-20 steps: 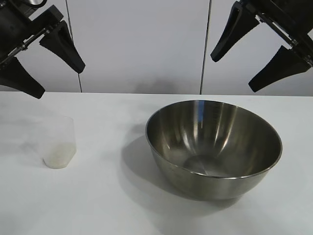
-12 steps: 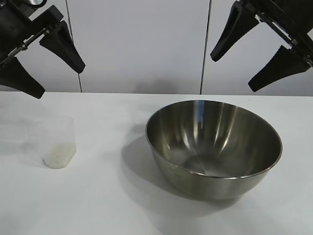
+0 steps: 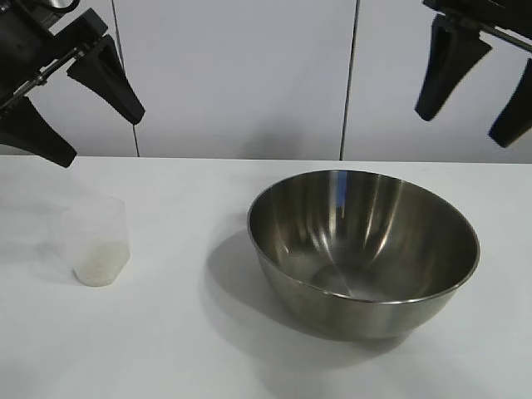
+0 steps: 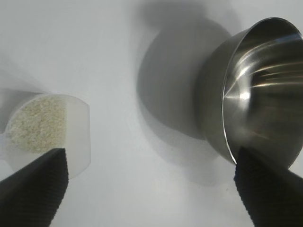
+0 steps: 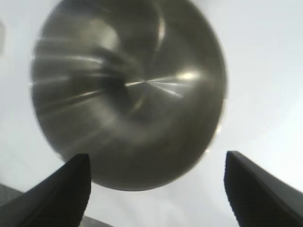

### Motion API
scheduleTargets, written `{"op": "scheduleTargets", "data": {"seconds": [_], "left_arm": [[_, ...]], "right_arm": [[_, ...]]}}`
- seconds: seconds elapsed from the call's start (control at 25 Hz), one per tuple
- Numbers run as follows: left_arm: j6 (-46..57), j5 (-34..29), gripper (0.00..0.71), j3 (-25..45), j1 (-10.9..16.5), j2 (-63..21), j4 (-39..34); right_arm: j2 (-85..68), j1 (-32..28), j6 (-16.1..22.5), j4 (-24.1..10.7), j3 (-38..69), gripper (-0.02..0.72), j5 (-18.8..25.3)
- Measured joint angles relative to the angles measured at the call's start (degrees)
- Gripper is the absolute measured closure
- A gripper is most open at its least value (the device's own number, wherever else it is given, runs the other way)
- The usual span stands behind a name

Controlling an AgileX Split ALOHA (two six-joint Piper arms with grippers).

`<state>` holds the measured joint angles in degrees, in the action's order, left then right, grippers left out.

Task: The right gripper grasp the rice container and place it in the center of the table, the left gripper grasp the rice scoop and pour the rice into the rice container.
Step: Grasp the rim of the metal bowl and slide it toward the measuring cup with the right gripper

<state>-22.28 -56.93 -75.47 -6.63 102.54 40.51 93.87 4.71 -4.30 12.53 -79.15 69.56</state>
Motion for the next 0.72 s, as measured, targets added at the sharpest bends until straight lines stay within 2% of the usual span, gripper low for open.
{"op": "scheduleTargets", "data": {"seconds": [0.12, 0.32, 0.4, 0.52, 0.6, 0.68, 0.72], "left_arm": [[0.0, 0.0, 0.024, 0.0, 0.0, 0.0, 0.0], [0.0, 0.0, 0.024, 0.0, 0.0, 0.0, 0.0], [0.0, 0.0, 0.024, 0.0, 0.0, 0.0, 0.0], [0.0, 0.0, 0.024, 0.0, 0.0, 0.0, 0.0], [0.0, 0.0, 0.024, 0.0, 0.0, 0.0, 0.0], [0.0, 0.1, 0.024, 0.0, 0.0, 0.0, 0.0], [0.0, 0.1, 0.024, 0.0, 0.0, 0.0, 0.0]], "right_arm": [[1.2, 0.0, 0.1, -2.7, 1.7, 0.167, -1.5], [8.1, 0.0, 0.1, -2.8, 5.0, 0.167, -9.1], [11.7, 0.0, 0.0, -2.0, 5.5, 0.167, -11.6], [16.0, 0.0, -1.0, 1.1, 5.5, 0.188, -15.8], [18.4, 0.0, -2.0, 3.4, 5.5, 0.257, -17.9], [20.5, 0.0, -2.4, 5.3, 5.5, 0.406, -18.7], [20.8, 0.0, -3.0, 5.7, 5.5, 0.515, -18.8]]}}
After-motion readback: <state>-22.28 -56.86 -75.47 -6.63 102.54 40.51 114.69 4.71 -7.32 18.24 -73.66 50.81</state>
